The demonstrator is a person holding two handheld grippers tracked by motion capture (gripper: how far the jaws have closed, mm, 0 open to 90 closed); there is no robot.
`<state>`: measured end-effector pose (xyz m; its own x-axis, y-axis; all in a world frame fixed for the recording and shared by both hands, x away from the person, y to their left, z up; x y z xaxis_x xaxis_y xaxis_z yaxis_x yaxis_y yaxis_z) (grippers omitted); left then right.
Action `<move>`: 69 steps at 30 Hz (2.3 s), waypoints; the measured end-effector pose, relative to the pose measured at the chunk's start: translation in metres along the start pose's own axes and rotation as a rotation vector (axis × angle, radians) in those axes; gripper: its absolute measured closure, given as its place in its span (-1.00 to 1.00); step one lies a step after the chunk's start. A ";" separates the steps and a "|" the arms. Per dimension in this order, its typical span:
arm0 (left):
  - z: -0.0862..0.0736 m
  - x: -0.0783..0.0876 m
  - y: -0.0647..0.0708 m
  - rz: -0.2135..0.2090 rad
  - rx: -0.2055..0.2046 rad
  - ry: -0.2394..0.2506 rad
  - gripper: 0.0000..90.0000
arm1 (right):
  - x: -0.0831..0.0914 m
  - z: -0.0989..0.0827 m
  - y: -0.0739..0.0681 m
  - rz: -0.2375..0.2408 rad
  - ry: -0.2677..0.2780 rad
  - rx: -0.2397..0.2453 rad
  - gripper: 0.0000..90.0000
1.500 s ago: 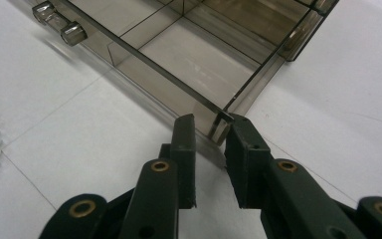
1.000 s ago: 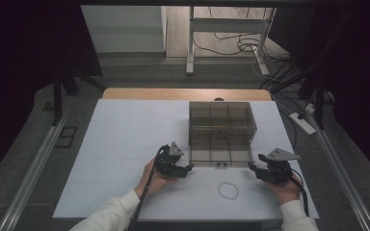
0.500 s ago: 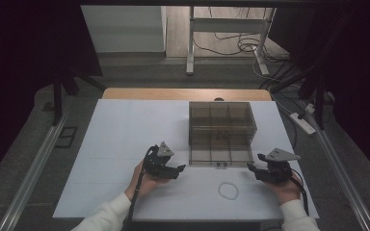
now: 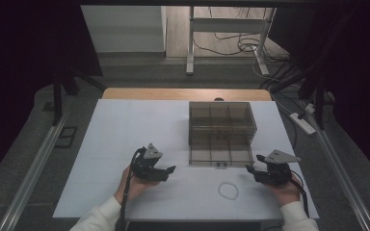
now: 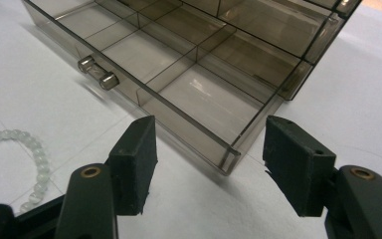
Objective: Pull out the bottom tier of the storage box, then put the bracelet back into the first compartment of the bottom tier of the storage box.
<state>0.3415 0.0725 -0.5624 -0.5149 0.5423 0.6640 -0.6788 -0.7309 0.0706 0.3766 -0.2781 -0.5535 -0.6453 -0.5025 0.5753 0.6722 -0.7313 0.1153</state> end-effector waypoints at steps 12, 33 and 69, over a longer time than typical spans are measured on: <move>-0.023 0.024 -0.017 0.043 0.047 -0.006 -0.40 | 0.009 0.002 -0.011 0.039 0.022 0.010 -0.23; -0.042 0.039 -0.032 0.072 0.099 -0.013 -0.44 | 0.005 0.003 -0.031 0.123 0.003 0.052 -0.30; -0.048 0.040 -0.034 0.071 0.109 -0.024 -0.49 | -0.008 0.010 -0.064 0.216 -0.116 0.105 -0.30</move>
<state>0.3189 0.1390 -0.5744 -0.5460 0.4783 0.6879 -0.5794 -0.8086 0.1023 0.3422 -0.2227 -0.5574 -0.4407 -0.5815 0.6838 0.8280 -0.5575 0.0596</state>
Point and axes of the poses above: each handheld gripper's, and its own axes: x roughly backward along the jaws, z roughly out of its top, y roughly to its right, the point moved 8 cm from there along -x, roughly forward along the jaws, and after that the axes turned 1 degree about y, right-handed, at the moved point
